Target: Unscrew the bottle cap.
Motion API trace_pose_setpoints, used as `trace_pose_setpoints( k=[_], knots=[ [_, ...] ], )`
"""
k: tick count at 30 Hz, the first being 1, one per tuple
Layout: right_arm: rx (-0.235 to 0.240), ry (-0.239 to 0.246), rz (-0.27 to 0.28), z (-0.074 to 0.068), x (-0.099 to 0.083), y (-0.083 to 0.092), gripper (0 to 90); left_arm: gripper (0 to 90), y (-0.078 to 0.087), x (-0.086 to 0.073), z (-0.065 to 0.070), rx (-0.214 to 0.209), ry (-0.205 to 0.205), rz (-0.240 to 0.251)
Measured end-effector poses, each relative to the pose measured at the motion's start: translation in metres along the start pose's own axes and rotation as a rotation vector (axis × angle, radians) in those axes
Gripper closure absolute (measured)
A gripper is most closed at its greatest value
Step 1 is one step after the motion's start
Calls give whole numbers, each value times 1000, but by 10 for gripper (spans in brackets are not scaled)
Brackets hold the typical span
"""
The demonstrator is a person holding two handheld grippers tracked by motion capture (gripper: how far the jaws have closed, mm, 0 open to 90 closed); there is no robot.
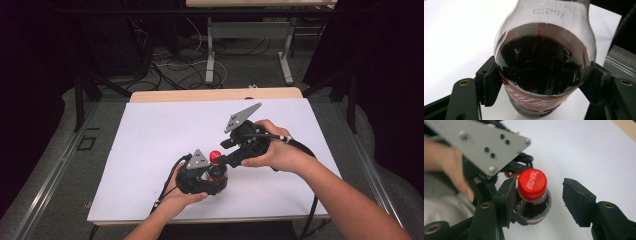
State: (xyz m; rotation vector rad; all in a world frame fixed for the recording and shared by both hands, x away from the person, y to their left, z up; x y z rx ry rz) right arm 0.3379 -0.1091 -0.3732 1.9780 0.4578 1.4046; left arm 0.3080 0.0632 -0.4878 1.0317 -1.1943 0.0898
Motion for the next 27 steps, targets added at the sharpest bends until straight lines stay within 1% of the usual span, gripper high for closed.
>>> trace_pose_setpoints(
  k=[1, 2, 3, 4, 5, 6, 7, 8, 10, 11, 12, 13, 15, 16, 17, 18, 19, 20, 21, 22, 23, 24, 25, 26, 27],
  knots=[
    [-5, -48, -4, -2, 0, 1, 476, 290, -1, 0, -1, 4, -2, 9],
    [-5, -48, -4, -2, 0, 1, 476, 290, -1, 0, -1, 4, -2, 9],
    [-58, -81, 5, -6, 0, -1, 484, 290, -1, 0, -2, 5, -1, 8],
    [-76, -90, 12, -7, 1, -3, 483, 290, -1, 0, -1, 7, 6, 5],
    [-91, -92, 16, -9, 1, -4, 484, 289, -1, 0, -2, 14, 0, 6],
    [-90, -107, 20, -11, 2, -6, 486, 290, -1, 0, -1, 17, -8, 3],
    [-83, -132, 23, -12, 2, -7, 486, 290, -1, 0, -1, 17, -8, 3],
    [-83, -139, 31, -12, 3, -9, 489, 290, -1, 0, 0, 30, -6, 6],
    [-106, -152, 39, -14, 5, -11, 519, 290, -1, 0, 0, 32, -12, 5],
    [-106, -152, 39, -14, 5, -11, 519, 290, -1, 0, 1, 33, -9, 0],
    [-112, -183, 30, -14, 6, -14, 523, 290, -2, 0, 1, 30, -10, 7],
    [-112, -183, 30, -14, 6, -14, 523, 290, -1, 0, 1, 29, -14, 7],
    [-118, -214, 36, -16, 6, -19, 546, 290, -1, 0, 3, 41, -19, 9],
    [-128, -217, 29, -17, 7, -19, 556, 290, -1, 0, 3, 41, -19, 9],
    [-138, -222, 33, -18, 7, -20, 571, 290, -1, 0, 4, 43, -18, -3],
    [-141, -226, 36, -18, 7, -21, 591, 290, -1, 0, 4, 43, -18, -3],
    [-146, -226, 28, -20, 8, -21, 597, 290, -1, 0, 3, 51, -30, 3],
    [-154, -219, 20, -20, 8, -21, 600, 290, -1, 0, 3, 51, -30, 3],
    [-160, -200, 11, -21, 8, -22, 602, 290, -2, 0, 3, 51, -30, 2],
    [-160, -200, 11, -21, 8, -22, 602, 290, -2, 0, 3, 46, -34, -4],
    [-168, -181, 7, -22, 8, -22, 604, 290, -1, 0, 2, 36, -38, -18],
    [-157, -132, -16, -22, 9, -21, 606, 290, -3, -1, 3, 43, -31, -3],
    [-157, -132, -16, -22, 9, -21, 606, 290, -3, -1, 3, 42, -36, -4],
    [-149, -107, -25, -22, 9, -21, 607, 290, -3, -1, 3, 38, -40, -4],
    [-101, -45, -49, -17, 9, -19, 607, 290, -2, -1, 3, 31, -47, -1]
  ],
)
Point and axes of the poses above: each handheld gripper's, and its own axes: y roughly backward along the jaws, x roughly out of its top, z roughly to its right, the point moved 1 cm from there along -y, roughly forward along the jaws, and after that the axes turned 10 degrees about x, right-handed, at the moved point
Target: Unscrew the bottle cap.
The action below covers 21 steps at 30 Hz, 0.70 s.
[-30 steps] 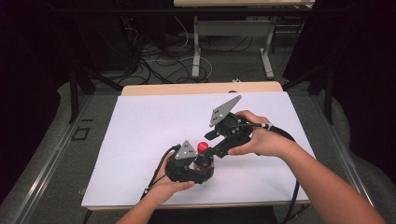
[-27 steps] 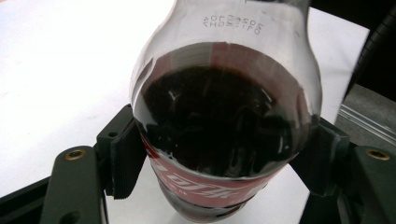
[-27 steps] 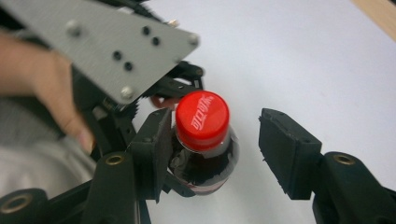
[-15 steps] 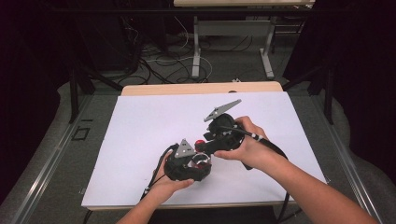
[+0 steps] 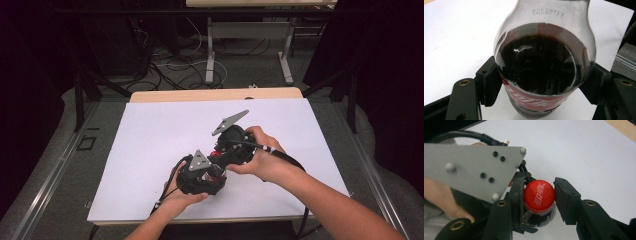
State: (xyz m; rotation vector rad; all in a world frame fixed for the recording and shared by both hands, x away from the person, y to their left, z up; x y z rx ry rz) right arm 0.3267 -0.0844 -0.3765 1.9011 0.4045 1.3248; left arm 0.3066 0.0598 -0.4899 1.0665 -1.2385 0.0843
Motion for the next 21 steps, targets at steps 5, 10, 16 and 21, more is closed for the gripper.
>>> trace_pose_setpoints(
  k=[5, 10, 16, 21],
  knots=[
    [155, 182, -58, 16, 2, 5, 608, 290, 1, 1, 3, -40, -20, 3],
    [315, 382, -105, 28, 5, 9, 609, 290, 2, 2, 7, -63, -38, 14],
    [449, 587, -175, 37, 8, 12, 609, 291, 2, 2, 11, -87, -70, 15],
    [487, 723, -178, 37, 9, 11, 605, 290, 3, 2, 11, -109, -80, 5]
  ],
)
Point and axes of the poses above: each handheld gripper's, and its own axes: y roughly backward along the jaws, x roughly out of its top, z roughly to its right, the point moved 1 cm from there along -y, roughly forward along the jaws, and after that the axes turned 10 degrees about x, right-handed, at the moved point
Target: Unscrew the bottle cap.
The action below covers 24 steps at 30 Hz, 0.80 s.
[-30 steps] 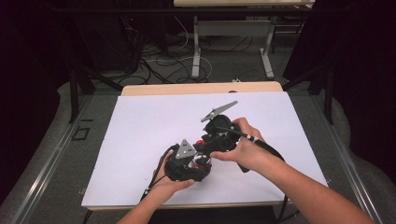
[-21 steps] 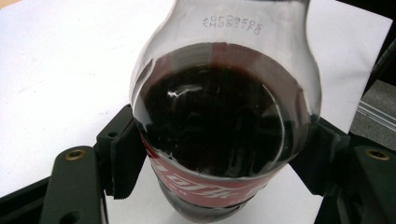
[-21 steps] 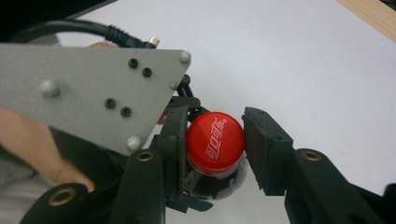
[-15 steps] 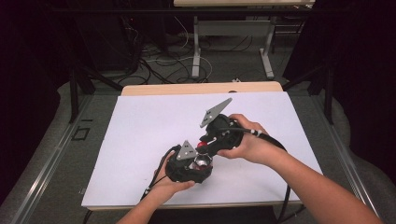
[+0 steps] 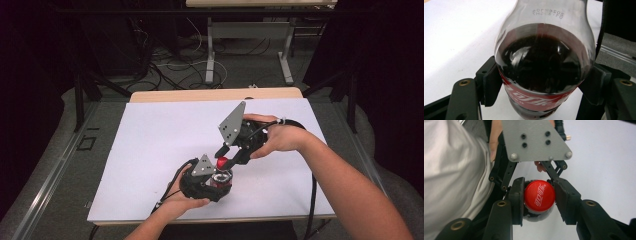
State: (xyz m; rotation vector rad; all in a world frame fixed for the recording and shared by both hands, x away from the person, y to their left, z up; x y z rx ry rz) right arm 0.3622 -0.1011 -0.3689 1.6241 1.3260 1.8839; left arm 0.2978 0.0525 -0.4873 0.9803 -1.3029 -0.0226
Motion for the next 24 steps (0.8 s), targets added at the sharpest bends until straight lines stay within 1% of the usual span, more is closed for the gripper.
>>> trace_pose_setpoints(
  k=[1, 2, 3, 4, 5, 6, 7, 8, 9, 10, 11, 12, 14, 15, 16, 17, 18, 19, 20, 21, 22, 23, 24],
  knots=[
    [-3, 0, 2, 1, 0, 0, 604, 291, 0, 0, -1, -1, 1, 0],
    [-9, -37, 17, 1, 0, 0, 604, 291, 0, 0, -2, 4, 7, 0],
    [-9, -37, 17, 1, 0, 0, 604, 290, 0, 0, -2, 4, 7, 0],
    [-29, -109, 19, 1, -1, 1, 527, 290, 0, 0, -1, 13, 20, 12],
    [-59, -183, 53, 0, -1, 3, 437, 290, 0, 0, -2, 15, 31, 14],
    [-83, -264, 88, 0, 0, 5, 418, 290, 1, 0, -5, 16, 33, 2],
    [-113, -301, 105, -2, 1, 8, 422, 290, 2, 0, -6, 21, 42, -1],
    [-153, -320, 119, -3, 2, 11, 420, 290, 2, 0, -6, 21, 42, -1],
    [-208, -387, 155, -5, 4, 13, 410, 290, 1, 0, -6, 39, 54, 14],
    [-246, -454, 185, -7, 5, 16, 408, 290, 1, -1, -6, 43, 69, 13],
    [-281, -500, 208, -10, 6, 17, 412, 290, 1, -1, -8, 46, 72, 14],
    [-329, -530, 232, -12, 7, 17, 418, 290, 1, -1, -9, 73, 83, 14],
    [-403, -624, 241, -17, 9, 14, 430, 290, 1, -1, -10, 84, 94, 12],
    [-426, -665, 239, -20, 12, 12, 440, 290, 1, -1, -10, 84, 94, 12],
    [-442, -692, 247, -22, 13, 10, 454, 290, 1, -1, -11, 90, 96, 13],
    [-451, -744, 260, -24, 16, 8, 471, 290, 1, -1, -11, 95, 97, 13],
    [-469, -781, 272, -26, 17, 7, 496, 290, 1, -1, -10, 102, 96, 13],
    [-478, -807, 286, -28, 19, 5, 514, 290, 1, -1, -10, 102, 96, 13],
    [-478, -807, 286, -28, 19, 5, 514, 290, 1, -1, -11, 107, 91, 14],
    [-486, -833, 300, -29, 22, 4, 518, 290, 0, -1, -10, 107, 90, 15],
    [-484, -878, 308, -30, 25, 1, 538, 290, 0, -1, -10, 105, 87, 14],
    [-487, -890, 302, -30, 26, 0, 545, 290, 0, -1, -9, 105, 88, 14],
    [-501, -899, 294, -30, 27, -2, 558, 290, 0, -1, -8, 108, 85, 15]
  ],
)
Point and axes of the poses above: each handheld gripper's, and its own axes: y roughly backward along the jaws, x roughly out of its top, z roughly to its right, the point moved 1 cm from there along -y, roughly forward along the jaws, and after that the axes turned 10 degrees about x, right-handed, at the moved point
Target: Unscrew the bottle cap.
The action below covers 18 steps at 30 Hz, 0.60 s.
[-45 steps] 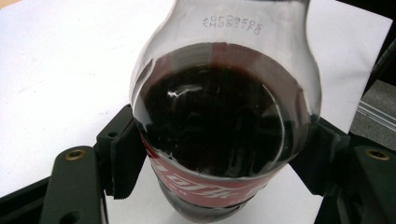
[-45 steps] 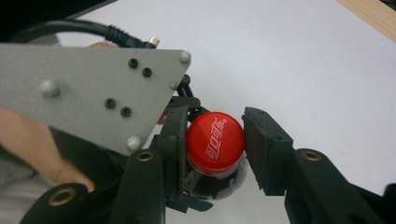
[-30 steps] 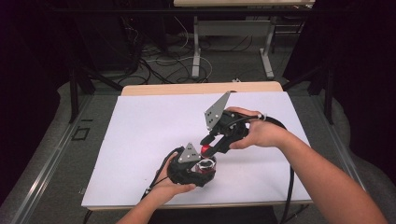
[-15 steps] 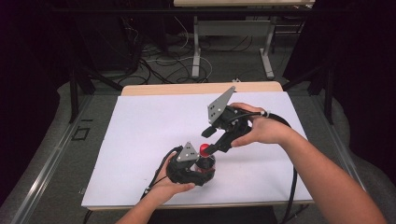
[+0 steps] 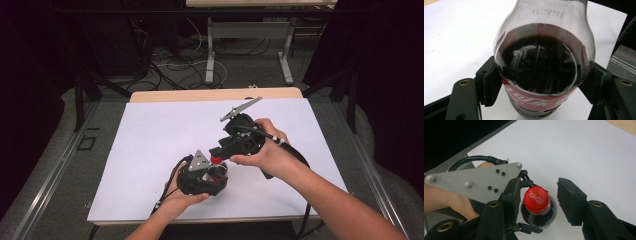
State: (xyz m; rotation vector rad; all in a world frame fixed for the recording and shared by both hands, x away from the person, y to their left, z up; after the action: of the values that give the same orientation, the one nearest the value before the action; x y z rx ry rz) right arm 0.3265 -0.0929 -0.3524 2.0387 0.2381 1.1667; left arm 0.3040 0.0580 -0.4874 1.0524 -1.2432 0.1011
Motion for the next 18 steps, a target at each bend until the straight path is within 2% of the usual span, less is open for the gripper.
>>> trace_pose_setpoints(
  k=[4, 5, 7, 9, 10, 12, 13, 16, 17, 18],
  knots=[
    [-18, 8, -24, 0, -1, -6, 559, 290, 1, 1, 2, 3, 6, 3],
    [-36, -9, -33, -1, -2, -7, 563, 290, 1, 1, 2, 6, 5, 2],
    [-43, -27, -57, -3, -2, -11, 571, 290, 1, 1, 1, 10, 5, 4],
    [-39, -26, -63, -3, -2, -13, 572, 290, 1, 1, 1, 13, 4, 4],
    [-56, -5, -62, -4, -3, -16, 592, 290, 1, 1, 1, 13, 4, 3],
    [-55, -10, -77, -4, -3, -16, 600, 290, 1, 1, 1, 15, 0, -1],
    [-67, 4, -76, -5, -3, -17, 605, 290, 1, 1, 1, 16, 1, -1],
    [-65, 11, -80, -5, -3, -17, 607, 290, 1, 1, 0, 10, 4, 0],
    [-55, 46, -96, -5, -2, -17, 609, 290, 1, 0, 0, 9, 8, 1],
    [-55, 46, -96, -5, -2, -17, 609, 290, 1, 0, 0, 8, 7, 1]
  ],
)
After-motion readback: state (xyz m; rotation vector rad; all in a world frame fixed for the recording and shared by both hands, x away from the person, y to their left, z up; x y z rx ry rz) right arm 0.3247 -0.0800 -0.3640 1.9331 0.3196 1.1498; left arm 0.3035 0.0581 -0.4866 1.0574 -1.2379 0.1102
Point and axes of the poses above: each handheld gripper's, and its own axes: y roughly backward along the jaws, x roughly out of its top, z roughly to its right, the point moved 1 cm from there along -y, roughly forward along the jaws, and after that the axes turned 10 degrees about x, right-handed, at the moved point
